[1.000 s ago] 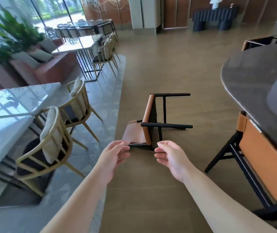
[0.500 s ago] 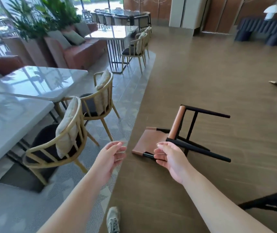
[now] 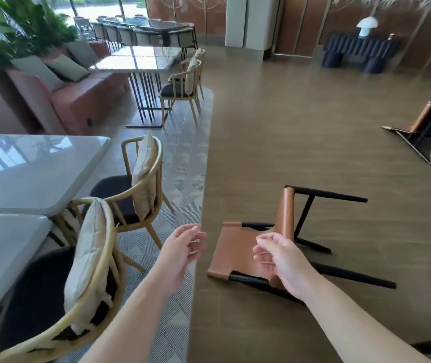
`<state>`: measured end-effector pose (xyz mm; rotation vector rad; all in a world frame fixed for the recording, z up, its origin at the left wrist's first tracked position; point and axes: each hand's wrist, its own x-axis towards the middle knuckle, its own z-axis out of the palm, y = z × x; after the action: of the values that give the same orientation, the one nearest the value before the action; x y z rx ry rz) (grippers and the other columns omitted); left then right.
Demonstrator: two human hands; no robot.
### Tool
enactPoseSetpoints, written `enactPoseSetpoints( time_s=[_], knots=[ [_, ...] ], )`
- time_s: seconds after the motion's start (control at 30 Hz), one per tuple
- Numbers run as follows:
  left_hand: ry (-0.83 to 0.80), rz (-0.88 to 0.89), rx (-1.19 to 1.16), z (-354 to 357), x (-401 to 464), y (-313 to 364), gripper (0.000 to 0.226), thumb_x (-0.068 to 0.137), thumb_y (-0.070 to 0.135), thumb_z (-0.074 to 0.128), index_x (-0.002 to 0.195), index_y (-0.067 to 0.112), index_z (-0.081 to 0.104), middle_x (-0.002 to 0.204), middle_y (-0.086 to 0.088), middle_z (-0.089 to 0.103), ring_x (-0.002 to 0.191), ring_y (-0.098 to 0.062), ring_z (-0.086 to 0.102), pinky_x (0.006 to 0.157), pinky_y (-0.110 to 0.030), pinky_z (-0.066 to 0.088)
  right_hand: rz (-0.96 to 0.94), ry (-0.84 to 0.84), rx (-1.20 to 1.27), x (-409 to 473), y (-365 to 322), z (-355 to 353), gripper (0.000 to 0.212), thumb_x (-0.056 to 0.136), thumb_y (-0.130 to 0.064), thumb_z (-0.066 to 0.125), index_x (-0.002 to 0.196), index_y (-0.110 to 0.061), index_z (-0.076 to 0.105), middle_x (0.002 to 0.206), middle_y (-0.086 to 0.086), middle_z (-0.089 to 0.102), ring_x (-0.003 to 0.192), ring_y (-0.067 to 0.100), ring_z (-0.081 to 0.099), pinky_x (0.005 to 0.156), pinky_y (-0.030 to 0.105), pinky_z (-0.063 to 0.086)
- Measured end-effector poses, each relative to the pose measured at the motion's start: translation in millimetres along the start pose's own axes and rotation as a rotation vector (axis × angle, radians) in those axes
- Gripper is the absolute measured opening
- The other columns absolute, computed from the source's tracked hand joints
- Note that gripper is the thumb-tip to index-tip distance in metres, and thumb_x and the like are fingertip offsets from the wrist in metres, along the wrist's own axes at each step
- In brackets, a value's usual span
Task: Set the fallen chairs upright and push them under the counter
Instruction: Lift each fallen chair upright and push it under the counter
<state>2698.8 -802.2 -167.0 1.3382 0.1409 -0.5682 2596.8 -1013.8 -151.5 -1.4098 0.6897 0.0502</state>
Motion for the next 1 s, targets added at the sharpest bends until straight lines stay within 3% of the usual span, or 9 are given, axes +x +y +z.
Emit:
enactPoseSetpoints(
  time_s=[0.17, 0.37, 0.6, 0.87, 1.0],
  knots=[
    [-0.008, -0.039, 0.026, 13, 79, 17, 0.014, 0.100, 0.017, 0.055, 0.109, 0.015, 0.066, 0.097, -0.006, 0.071, 0.079, -0.018, 0.064, 0.076, -0.032, 0.047, 0.040, 0.051, 0.078, 79, -17, 1, 0.015, 0.099, -0.021, 0.056, 0.105, -0.010, 0.064, 0.091, 0.008, 0.068, 0.084, 0.021, 0.065, 0.078, 0.034, 0.054],
    [0.035, -0.079, 0.116, 40, 180, 51, 0.014, 0.099, 0.016, 0.056, 0.107, 0.014, 0.067, 0.095, -0.006, 0.072, 0.078, -0.016, 0.065, 0.069, -0.029, 0.046, 0.113, -0.018, 0.151, 203, -45, 9, 0.017, 0.099, -0.018, 0.055, 0.108, -0.006, 0.062, 0.092, 0.011, 0.066, 0.084, 0.023, 0.063, 0.089, 0.041, 0.053],
    [0.070, -0.097, 0.256, 86, 295, 111, 0.015, 0.098, 0.017, 0.058, 0.110, 0.010, 0.065, 0.093, -0.006, 0.072, 0.073, -0.016, 0.066, 0.062, -0.026, 0.048, 0.122, -0.089, 0.208, 322, -108, -9, 0.008, 0.098, -0.018, 0.056, 0.100, -0.013, 0.062, 0.087, 0.005, 0.066, 0.077, 0.018, 0.063, 0.080, 0.035, 0.053],
    [-0.067, -0.105, 0.362, 167, 370, 132, 0.014, 0.099, 0.018, 0.058, 0.108, 0.013, 0.067, 0.093, -0.004, 0.071, 0.083, -0.019, 0.063, 0.069, -0.029, 0.045, 0.098, 0.016, 0.288, 376, -136, -69, 0.010, 0.099, -0.021, 0.055, 0.100, -0.015, 0.063, 0.088, 0.004, 0.067, 0.080, 0.018, 0.064, 0.077, 0.032, 0.051],
    [-0.130, -0.070, 0.400, 214, 403, 146, 0.010, 0.099, 0.014, 0.058, 0.104, 0.012, 0.066, 0.087, -0.003, 0.071, 0.075, -0.017, 0.061, 0.069, -0.029, 0.044, 0.103, 0.105, 0.324, 388, -137, -96, 0.012, 0.099, -0.022, 0.055, 0.102, -0.015, 0.063, 0.090, 0.005, 0.068, 0.082, 0.018, 0.065, 0.076, 0.031, 0.052]
  ],
)
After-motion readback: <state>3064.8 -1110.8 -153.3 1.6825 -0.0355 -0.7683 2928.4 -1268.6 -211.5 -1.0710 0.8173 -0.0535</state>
